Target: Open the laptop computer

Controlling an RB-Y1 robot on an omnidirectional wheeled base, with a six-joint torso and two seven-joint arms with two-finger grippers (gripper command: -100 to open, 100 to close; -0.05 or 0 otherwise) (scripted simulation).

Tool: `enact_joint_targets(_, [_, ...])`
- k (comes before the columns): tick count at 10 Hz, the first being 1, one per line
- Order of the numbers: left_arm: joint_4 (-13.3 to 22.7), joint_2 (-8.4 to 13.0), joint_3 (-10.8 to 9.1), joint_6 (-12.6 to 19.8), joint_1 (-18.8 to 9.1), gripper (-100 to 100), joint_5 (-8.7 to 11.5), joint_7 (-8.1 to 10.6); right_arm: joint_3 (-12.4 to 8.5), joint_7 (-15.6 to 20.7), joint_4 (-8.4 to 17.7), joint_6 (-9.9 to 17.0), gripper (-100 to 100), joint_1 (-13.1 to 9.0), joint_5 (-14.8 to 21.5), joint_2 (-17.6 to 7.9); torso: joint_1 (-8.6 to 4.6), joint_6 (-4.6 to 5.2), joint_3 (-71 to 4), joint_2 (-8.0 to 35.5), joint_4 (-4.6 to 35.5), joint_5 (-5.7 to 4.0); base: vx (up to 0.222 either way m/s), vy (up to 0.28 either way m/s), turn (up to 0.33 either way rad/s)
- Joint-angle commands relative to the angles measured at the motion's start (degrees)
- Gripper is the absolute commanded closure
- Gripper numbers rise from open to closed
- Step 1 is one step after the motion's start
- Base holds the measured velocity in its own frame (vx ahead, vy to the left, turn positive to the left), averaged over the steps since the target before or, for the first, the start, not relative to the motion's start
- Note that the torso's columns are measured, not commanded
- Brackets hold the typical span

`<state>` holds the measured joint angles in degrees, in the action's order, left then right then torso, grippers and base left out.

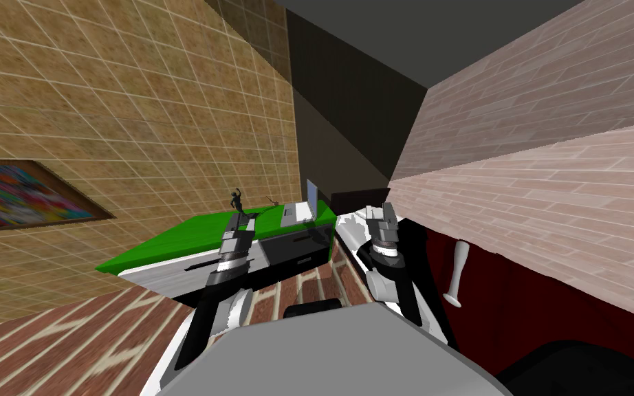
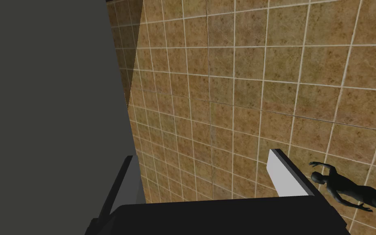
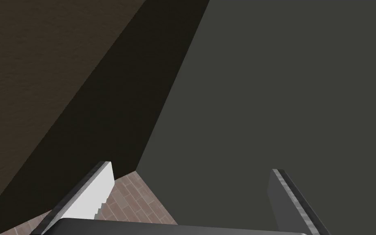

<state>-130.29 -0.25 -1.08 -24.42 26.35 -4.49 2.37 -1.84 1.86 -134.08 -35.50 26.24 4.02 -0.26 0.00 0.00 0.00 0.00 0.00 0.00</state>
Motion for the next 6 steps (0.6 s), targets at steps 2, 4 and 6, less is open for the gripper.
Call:
enact_joint_targets(2, [0.0, 0.0, 0.0, 0.0, 0.0, 0, 0.0, 0.0, 0.0, 0.0, 0.0, 0.0, 0, 0.0, 0.0, 0.0, 0.0, 0.0, -12.0, 5.97, 6.0, 0.0, 0.0, 0.0, 0.0])
enact_joint_targets(4, [-0.01, 0.0, 0.0, 0.0, 0.0, 0, 0.0, 0.0, 0.0, 0.0, -0.01, 0.0, 0, 0.0, 0.0, 0.0, 0.0, 0.0, -28.5, 14.22, 14.24, 0.0, 0.0, 0.0, 0.0])
enact_joint_targets(6, [-0.01, 0.0, 0.0, 0.0, 0.0, 0, 0.0, 0.0, 0.0, 0.0, -0.01, 0.0, 0, 0.0, 0.0, 0.0, 0.0, 0.0, -45.36, 22.69, 22.68, 0.0, 0.0, 0.0, 0.0])
